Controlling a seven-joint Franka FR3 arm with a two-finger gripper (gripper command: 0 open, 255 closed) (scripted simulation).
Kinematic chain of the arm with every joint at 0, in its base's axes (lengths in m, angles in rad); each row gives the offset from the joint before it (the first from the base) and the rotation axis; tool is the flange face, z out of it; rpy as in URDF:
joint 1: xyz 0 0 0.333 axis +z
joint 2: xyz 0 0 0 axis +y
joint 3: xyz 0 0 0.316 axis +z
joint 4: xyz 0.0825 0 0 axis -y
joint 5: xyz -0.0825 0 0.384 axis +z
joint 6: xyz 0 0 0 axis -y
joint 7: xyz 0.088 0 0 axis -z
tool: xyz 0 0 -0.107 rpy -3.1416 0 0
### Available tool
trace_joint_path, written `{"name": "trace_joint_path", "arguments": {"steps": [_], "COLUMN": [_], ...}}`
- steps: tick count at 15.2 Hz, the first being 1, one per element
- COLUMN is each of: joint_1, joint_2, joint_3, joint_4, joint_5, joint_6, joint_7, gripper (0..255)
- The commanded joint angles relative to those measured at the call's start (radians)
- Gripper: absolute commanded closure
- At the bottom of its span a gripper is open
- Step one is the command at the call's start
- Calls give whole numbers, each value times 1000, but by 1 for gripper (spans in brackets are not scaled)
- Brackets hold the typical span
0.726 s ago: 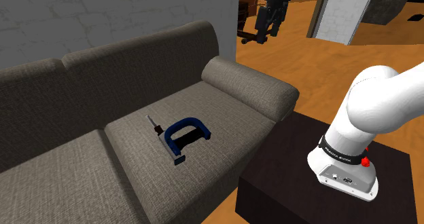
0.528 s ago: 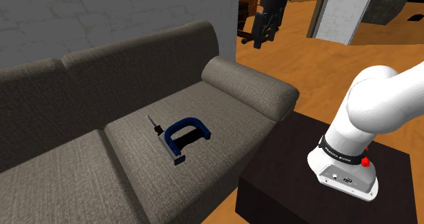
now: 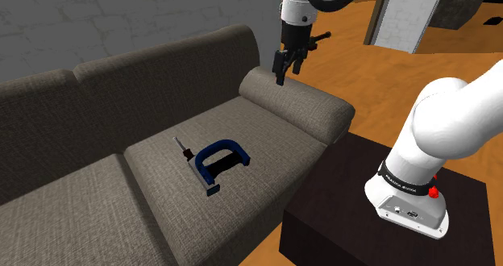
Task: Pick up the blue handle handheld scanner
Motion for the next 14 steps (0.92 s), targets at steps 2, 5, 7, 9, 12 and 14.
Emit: {"name": "trace_joint_path", "arguments": {"steps": [2,5,7,9,12,14], "joint_1": [12,18,20,20,17,14], "joint_2": [83,177,247,320,435,515], "joint_3": [35,67,88,110,141,159], "joint_4": [-15,-20,-16,-5,22,48], "joint_5": [7,4,-3,-17,-52,-88], "joint_6": [109,218,288,355,449,505], "joint_7": [31,60,83,109,156,195], "gripper": [0,0,0,0,0,0]}}
